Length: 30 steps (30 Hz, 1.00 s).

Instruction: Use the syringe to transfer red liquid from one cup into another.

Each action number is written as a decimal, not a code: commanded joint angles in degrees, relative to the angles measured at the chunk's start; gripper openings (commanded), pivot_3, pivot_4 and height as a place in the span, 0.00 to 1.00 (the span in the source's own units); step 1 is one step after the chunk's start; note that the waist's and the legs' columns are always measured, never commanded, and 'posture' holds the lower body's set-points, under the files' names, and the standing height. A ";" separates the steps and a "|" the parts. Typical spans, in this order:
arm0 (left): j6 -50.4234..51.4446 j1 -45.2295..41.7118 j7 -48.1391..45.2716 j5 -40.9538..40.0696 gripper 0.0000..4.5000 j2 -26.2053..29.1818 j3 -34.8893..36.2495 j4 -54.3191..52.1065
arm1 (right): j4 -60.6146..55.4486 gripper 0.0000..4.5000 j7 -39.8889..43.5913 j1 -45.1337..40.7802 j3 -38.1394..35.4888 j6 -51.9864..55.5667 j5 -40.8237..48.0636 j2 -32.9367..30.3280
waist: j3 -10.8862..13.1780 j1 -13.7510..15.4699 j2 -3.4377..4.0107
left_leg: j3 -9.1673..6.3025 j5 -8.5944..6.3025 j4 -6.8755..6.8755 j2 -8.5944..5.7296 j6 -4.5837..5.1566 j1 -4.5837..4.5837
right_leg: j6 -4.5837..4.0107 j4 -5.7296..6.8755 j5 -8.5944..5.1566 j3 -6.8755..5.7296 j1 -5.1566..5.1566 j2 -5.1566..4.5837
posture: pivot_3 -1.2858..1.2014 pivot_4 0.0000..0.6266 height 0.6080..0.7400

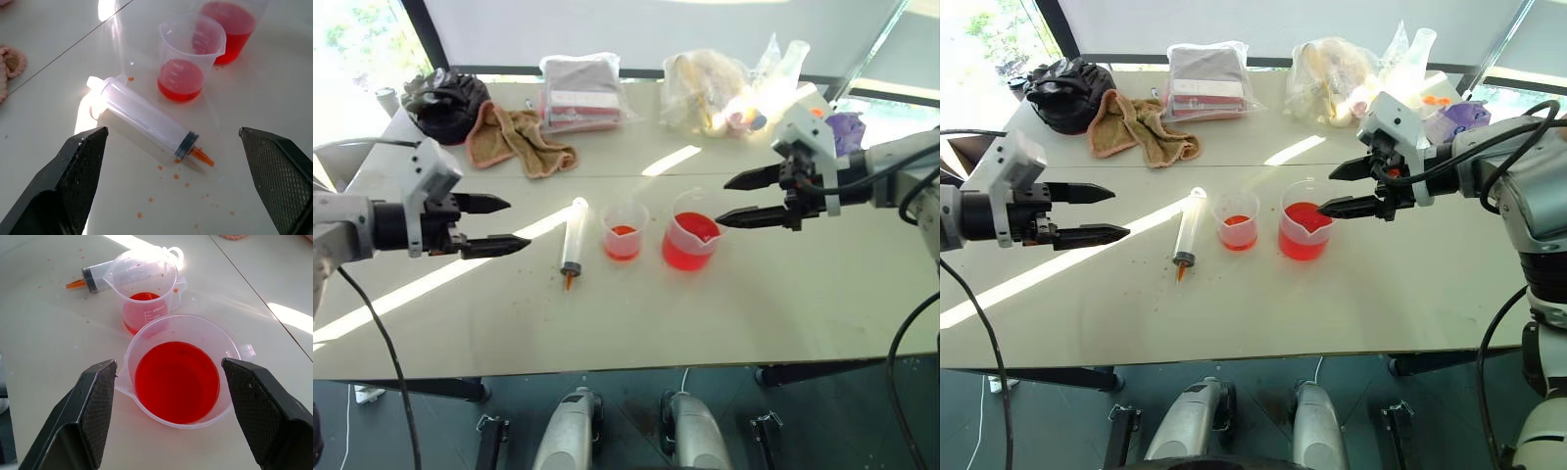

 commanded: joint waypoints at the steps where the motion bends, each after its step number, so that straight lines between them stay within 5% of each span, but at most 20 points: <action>1: 7.01 -7.01 5.24 0.94 0.99 -0.76 -3.19 -0.09 | -1.37 0.79 -0.47 -0.08 -1.78 -0.28 0.00 -0.05 | 0.00 0.17 0.00 | 0.00 0.00 0.02 -0.01 0.00 0.00 | 0.00 0.01 0.00 -0.01 0.03 0.00 | 0.52 0.24 1.00; 5: 20.17 -15.55 8.28 1.03 0.99 -3.60 -10.53 3.51 | -1.44 0.79 -1.39 0.01 -1.69 0.01 -0.20 0.33 | -0.01 0.11 -0.01 | 0.02 0.01 0.05 -0.09 0.01 0.01 | 0.02 0.01 0.00 -0.02 0.09 0.02 | 0.52 0.24 1.00; 10: 40.41 -32.33 21.45 6.63 0.99 -18.49 -16.89 21.77 | -2.97 0.79 -2.60 1.15 -2.57 1.27 0.46 0.18 | -0.01 0.35 -0.07 | -0.14 0.05 0.18 -0.17 0.03 0.04 | 0.10 0.23 -0.05 -0.02 0.18 0.10 | 0.52 0.24 1.00; 18: 41.37 -46.46 33.77 13.86 0.99 -33.74 -19.83 47.63 | -5.29 0.79 -4.78 2.29 -4.08 3.76 1.54 0.21 | -0.01 -0.24 -0.08 | -0.13 0.07 0.22 -0.21 0.07 0.06 | 0.18 0.70 -0.09 0.01 0.07 0.07 | 0.52 0.24 1.00; 30: 37.15 -52.38 49.00 26.23 0.99 -46.29 -11.12 64.65 | -7.09 0.79 -7.99 3.49 -5.56 5.43 2.62 0.48 | -0.01 0.21 -0.10 | -0.27 0.07 0.22 -0.21 0.04 0.12 | 0.17 0.74 -0.10 0.03 0.08 -0.01 | 0.52 0.24 1.00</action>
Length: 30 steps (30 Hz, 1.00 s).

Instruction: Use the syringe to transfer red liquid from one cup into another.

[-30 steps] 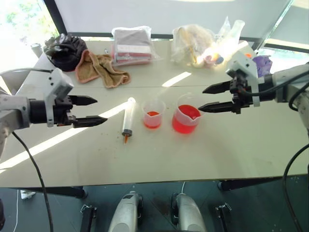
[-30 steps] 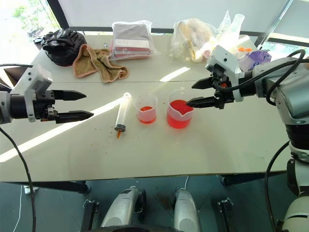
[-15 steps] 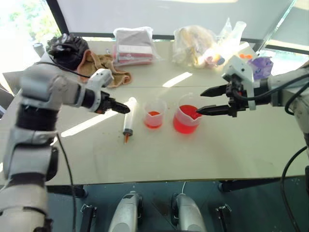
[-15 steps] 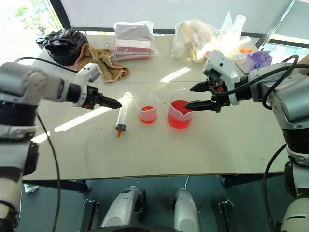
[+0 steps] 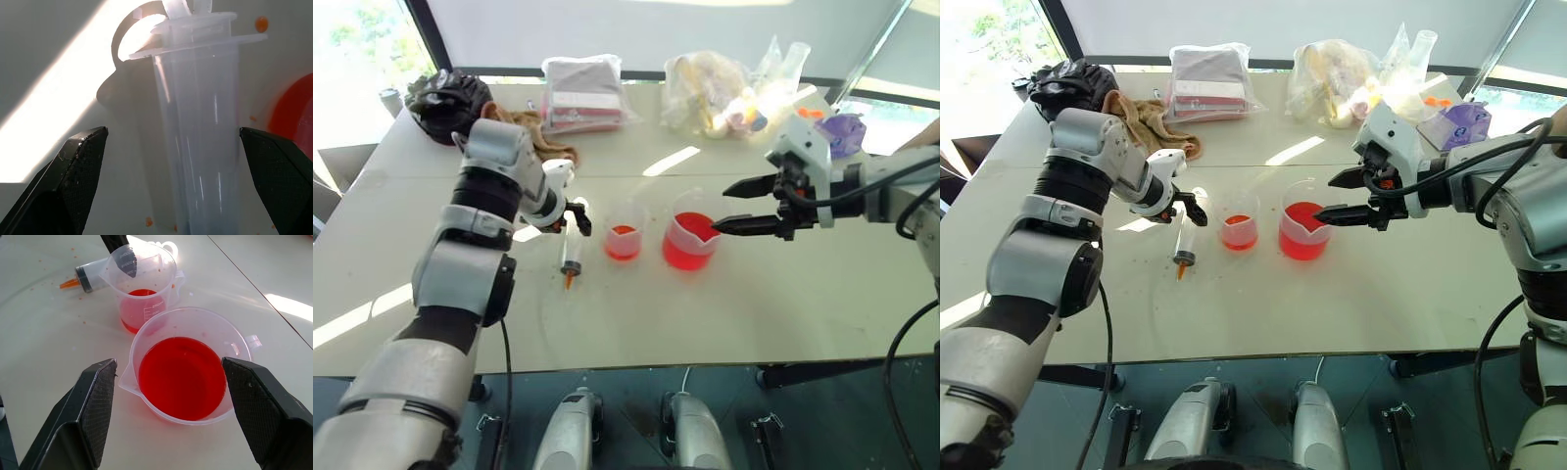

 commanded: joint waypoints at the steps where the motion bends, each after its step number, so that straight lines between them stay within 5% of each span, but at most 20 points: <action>1: -2.24 -2.51 4.46 3.29 0.99 -1.90 3.43 2.18 | -1.39 0.79 -0.78 -0.42 -2.49 -0.12 0.51 -0.20 | 0.00 0.04 0.00 | 0.00 0.00 0.00 0.00 0.00 0.00 | 0.00 0.00 0.00 0.00 0.00 0.00 | 0.52 0.24 1.00; 15: -12.73 -3.43 14.50 5.93 0.99 -5.94 14.16 11.26 | -1.46 0.79 -2.03 -0.48 -2.46 -0.31 1.47 -0.26 | 0.00 -0.03 0.00 | -0.03 -0.02 -0.01 0.15 -0.08 0.77 | -0.02 0.00 0.01 0.01 0.51 -0.08 | 0.52 0.24 1.00; 18: -13.10 -3.34 16.35 5.93 0.81 -6.39 15.71 11.80 | -1.44 0.79 -2.18 -0.49 -2.43 -0.34 1.57 -0.32 | -0.01 0.00 0.00 | -0.03 -0.02 -0.01 0.15 -0.09 0.78 | -0.03 0.00 0.02 0.01 0.51 -0.09 | 0.52 0.24 1.00; 23: -12.20 -3.09 17.81 5.80 0.35 -6.58 17.91 11.65 | -1.31 0.79 -2.18 -0.36 -2.43 -0.66 1.56 -0.52 | -0.01 0.10 0.00 | -0.02 -0.03 -0.01 0.12 -0.09 0.77 | -0.03 0.00 0.02 0.01 0.51 -0.13 | 0.52 0.24 1.00; 30: -7.51 -1.96 14.78 5.30 0.32 -2.81 18.29 4.96 | -1.37 0.79 -2.29 -0.20 -2.59 -1.01 1.57 -0.35 | 0.00 -0.08 0.00 | 0.01 -0.03 -0.04 0.12 -0.10 0.75 | -0.03 -0.01 0.02 0.01 0.48 -0.14 | 0.52 0.24 1.00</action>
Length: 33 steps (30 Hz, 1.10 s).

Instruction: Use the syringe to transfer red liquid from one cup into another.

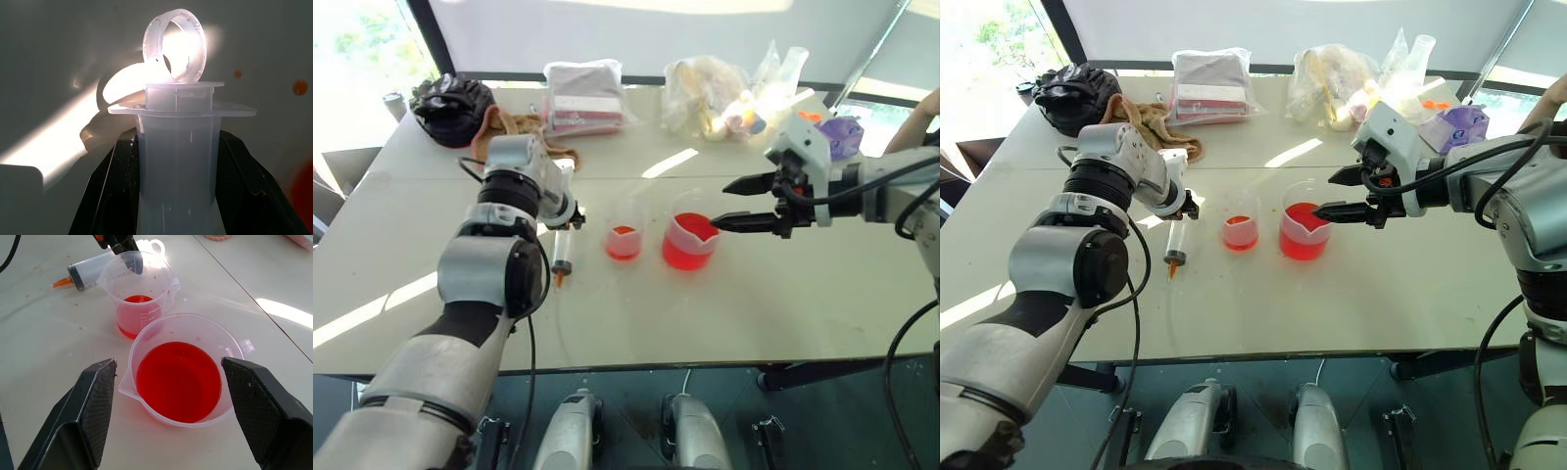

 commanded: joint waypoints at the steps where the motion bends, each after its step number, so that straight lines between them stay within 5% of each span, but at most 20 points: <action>1: 3.01 0.91 -3.88 -1.03 0.32 3.28 -1.28 -7.08 | -1.33 0.79 -0.15 -0.13 -2.69 -0.90 0.23 -0.48 | 0.00 -0.04 0.00 | 0.01 0.00 -0.02 0.00 0.00 0.00 | 0.00 0.00 0.00 0.00 -0.02 0.00 | 0.52 0.24 1.00; 7: 3.14 3.46 -11.15 -5.15 0.32 10.43 0.79 -24.01 | -1.87 0.79 -1.47 1.06 -4.82 -1.32 0.21 -0.73 | 0.03 -0.25 -0.04 | 0.10 0.07 -0.15 0.05 -0.12 -0.17 | -0.03 0.08 0.02 0.02 -0.34 0.00 | 0.52 0.24 1.00; 12: -9.28 4.57 -15.21 -7.01 0.32 11.29 1.41 -35.47 | -2.35 0.79 -3.12 2.49 -7.36 -1.45 0.40 -0.58 | 0.03 0.37 -0.04 | 0.09 0.07 -0.14 0.02 -0.13 -0.17 | -0.04 -0.01 0.02 0.01 -0.27 -0.07 | 0.52 0.24 1.00; 14: -21.36 4.83 -17.29 -7.26 0.32 9.56 1.03 -40.84 | -3.26 0.79 -4.45 3.02 -8.93 -0.93 0.88 -0.22 | 0.03 0.44 -0.05 | 0.11 0.06 -0.14 0.00 -0.15 -0.17 | -0.05 -0.06 0.02 0.01 -0.25 -0.12 | 0.52 0.24 1.00; 23: -33.62 3.99 -35.67 -17.59 0.32 1.03 -0.80 -40.27 | -5.57 0.79 -8.12 3.31 -13.38 1.38 2.97 -0.68 | 0.04 0.08 -0.06 | 0.24 0.07 -0.14 -0.03 -0.07 -0.26 | -0.07 -0.08 0.04 -0.02 -0.33 -0.17 | 0.52 0.24 1.00; 33: -52.89 9.37 -49.46 -19.63 0.32 -9.58 -6.96 -40.37 | -9.88 0.79 -13.04 3.09 -21.38 7.74 9.58 -0.51 | 0.04 0.17 -0.05 | 0.24 0.03 -0.09 0.01 0.03 -0.28 | -0.07 -0.12 0.03 -0.01 -0.30 -0.10 | 0.52 0.24 1.00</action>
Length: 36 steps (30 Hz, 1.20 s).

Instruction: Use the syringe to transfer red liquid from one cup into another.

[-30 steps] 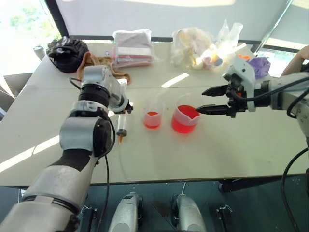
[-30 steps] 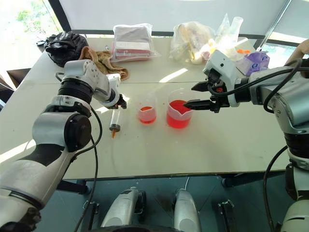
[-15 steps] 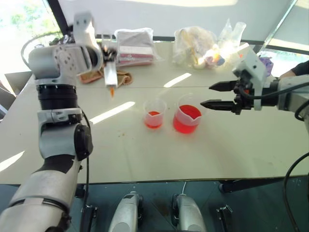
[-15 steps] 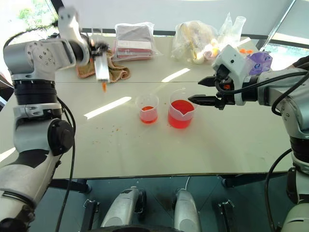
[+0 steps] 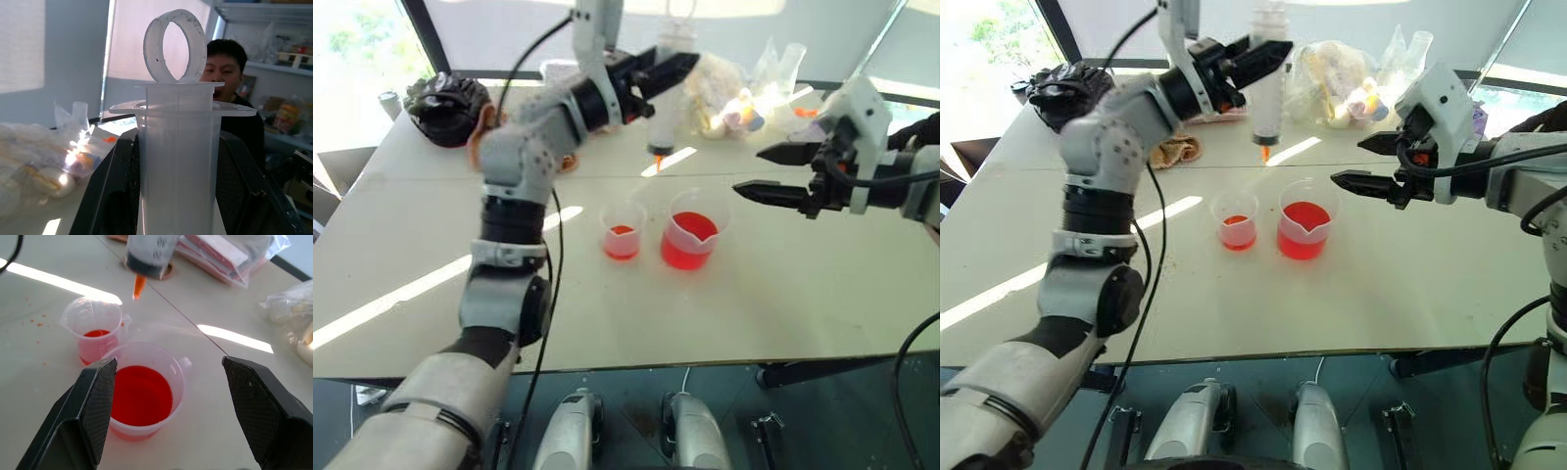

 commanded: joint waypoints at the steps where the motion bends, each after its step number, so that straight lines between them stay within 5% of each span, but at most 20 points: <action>1: -5.35 -0.24 -2.22 -1.30 0.32 -2.44 -1.14 -1.64 | -1.17 0.79 -2.36 -1.25 -5.58 2.10 2.80 -0.18 | 0.00 -0.06 0.00 | 0.00 -0.02 0.01 0.00 0.03 0.02 | 0.00 -0.02 0.00 0.00 0.03 0.00 | 0.52 0.24 1.00; 14: -11.74 10.33 -4.90 1.78 0.32 -6.59 -9.37 -3.69 | 0.87 0.79 -13.10 -4.63 -16.29 10.83 12.45 4.27 | -0.03 -0.13 0.05 | -0.02 -0.04 0.00 0.02 0.08 0.06 | -0.03 -0.05 -0.01 0.01 0.06 0.00 | 0.52 0.24 1.00; 36: -16.66 16.62 -3.79 6.67 0.32 -7.79 -13.71 -2.16 | -0.21 0.79 -26.76 -7.29 -12.23 13.60 18.70 14.75 | -0.04 -0.08 0.07 | -0.08 -0.05 0.00 0.01 0.11 0.02 | -0.03 -0.07 -0.01 0.00 0.07 0.02 | 0.52 0.24 1.00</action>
